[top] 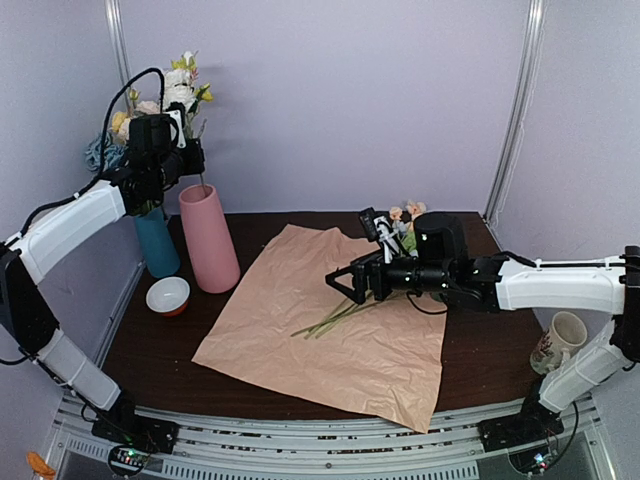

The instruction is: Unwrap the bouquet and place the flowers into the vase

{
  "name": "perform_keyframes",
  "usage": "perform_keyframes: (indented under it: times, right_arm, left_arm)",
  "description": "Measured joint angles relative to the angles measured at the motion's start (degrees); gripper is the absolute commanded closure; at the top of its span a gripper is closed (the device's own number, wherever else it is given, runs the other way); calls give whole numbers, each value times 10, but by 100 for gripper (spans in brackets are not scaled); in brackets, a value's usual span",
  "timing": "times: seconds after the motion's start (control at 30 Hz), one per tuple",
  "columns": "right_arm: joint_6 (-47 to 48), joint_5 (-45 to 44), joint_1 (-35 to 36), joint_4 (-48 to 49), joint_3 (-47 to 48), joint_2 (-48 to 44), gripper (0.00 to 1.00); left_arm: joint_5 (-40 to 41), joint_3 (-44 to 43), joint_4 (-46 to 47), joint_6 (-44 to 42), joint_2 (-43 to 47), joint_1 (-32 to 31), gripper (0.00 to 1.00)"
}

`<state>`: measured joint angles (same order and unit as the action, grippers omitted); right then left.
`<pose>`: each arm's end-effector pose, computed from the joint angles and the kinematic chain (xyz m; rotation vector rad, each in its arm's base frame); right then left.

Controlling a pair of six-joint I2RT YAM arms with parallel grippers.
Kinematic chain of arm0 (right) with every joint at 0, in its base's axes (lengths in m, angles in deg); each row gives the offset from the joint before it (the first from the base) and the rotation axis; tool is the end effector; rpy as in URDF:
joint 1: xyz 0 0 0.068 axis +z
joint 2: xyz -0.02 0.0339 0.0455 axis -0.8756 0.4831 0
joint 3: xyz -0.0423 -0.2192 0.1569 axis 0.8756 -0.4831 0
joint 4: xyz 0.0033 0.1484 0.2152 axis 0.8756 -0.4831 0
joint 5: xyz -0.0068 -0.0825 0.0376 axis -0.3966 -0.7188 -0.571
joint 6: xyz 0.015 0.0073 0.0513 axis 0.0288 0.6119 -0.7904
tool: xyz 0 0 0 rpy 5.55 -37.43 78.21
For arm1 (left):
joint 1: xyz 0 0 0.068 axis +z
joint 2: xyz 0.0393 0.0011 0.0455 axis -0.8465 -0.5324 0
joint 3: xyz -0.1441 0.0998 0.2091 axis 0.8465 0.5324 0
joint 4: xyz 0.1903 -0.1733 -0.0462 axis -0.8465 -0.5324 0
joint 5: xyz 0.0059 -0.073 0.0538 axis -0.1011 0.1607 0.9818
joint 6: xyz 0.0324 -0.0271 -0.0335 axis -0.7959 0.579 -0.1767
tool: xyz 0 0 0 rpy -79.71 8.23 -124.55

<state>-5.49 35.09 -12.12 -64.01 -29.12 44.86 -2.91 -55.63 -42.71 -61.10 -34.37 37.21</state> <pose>0.2064 0.2553 0.2830 -0.7422 1.7956 1.1316 0.3397 -0.1158 0.4043 -0.1724 1.7399 -0.1908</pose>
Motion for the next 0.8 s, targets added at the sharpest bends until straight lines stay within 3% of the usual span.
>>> perform_keyframes:
  times: [0.17, 0.33, 0.8]
  right_arm:
    - [0, -5, 0, -5, -2, 0, 4]
    - [0, -11, 0, -9, -2, 0, 4]
    - [-4, -32, 0, -15, -2, 0, 4]
  left_arm:
    - [-3, 17, -9, 21, -4, 2, 83]
    - [2, 25, -22, 36, -4, 5, 62]
    - [30, 31, -75, 59, 36, 6, 24]
